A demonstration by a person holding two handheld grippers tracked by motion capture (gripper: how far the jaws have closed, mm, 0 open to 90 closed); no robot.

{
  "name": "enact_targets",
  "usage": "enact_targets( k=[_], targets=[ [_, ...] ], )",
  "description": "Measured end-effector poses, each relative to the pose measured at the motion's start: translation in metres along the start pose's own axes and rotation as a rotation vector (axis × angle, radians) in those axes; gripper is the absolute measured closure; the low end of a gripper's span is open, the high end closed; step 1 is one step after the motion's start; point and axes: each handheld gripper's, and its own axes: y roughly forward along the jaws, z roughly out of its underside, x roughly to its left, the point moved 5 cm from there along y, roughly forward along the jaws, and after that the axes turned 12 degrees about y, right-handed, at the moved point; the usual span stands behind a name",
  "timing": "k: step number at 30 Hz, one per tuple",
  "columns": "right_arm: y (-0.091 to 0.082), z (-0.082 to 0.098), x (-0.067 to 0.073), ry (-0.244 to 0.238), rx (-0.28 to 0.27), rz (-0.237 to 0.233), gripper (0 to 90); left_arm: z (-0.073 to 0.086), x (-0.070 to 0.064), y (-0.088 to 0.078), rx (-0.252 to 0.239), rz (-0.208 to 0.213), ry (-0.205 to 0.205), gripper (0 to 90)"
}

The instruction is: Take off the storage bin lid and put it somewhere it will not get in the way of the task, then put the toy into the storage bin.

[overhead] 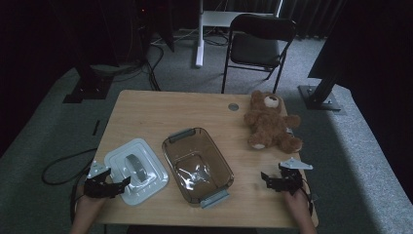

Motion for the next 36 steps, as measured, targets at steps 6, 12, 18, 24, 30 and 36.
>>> enact_targets(
  k=[6,12,18,24,30,36],
  targets=[
    [-0.02,-0.037,-0.017,0.083,-0.09,0.048,12.0,0.01,0.002,-0.006,-0.001,-0.002,-0.027,0.5],
    [-0.02,-0.073,-0.031,0.097,-0.123,0.116,12.0,0.018,0.002,-0.008,0.022,-0.045,-0.023,0.5],
    [-0.003,-0.105,-0.041,0.13,-0.107,0.162,12.0,0.023,0.002,-0.013,0.016,-0.111,-0.012,0.5],
    [0.013,-0.125,-0.041,0.136,-0.09,0.189,12.0,0.028,0.004,-0.011,0.031,-0.142,-0.015,0.5],
    [0.035,-0.15,-0.042,0.166,-0.082,0.205,12.0,0.029,0.004,-0.011,0.033,-0.148,-0.013,0.5],
    [0.046,-0.162,-0.046,0.199,-0.079,0.209,12.0,0.032,0.006,-0.011,0.036,-0.141,-0.017,0.5]
  ],
)
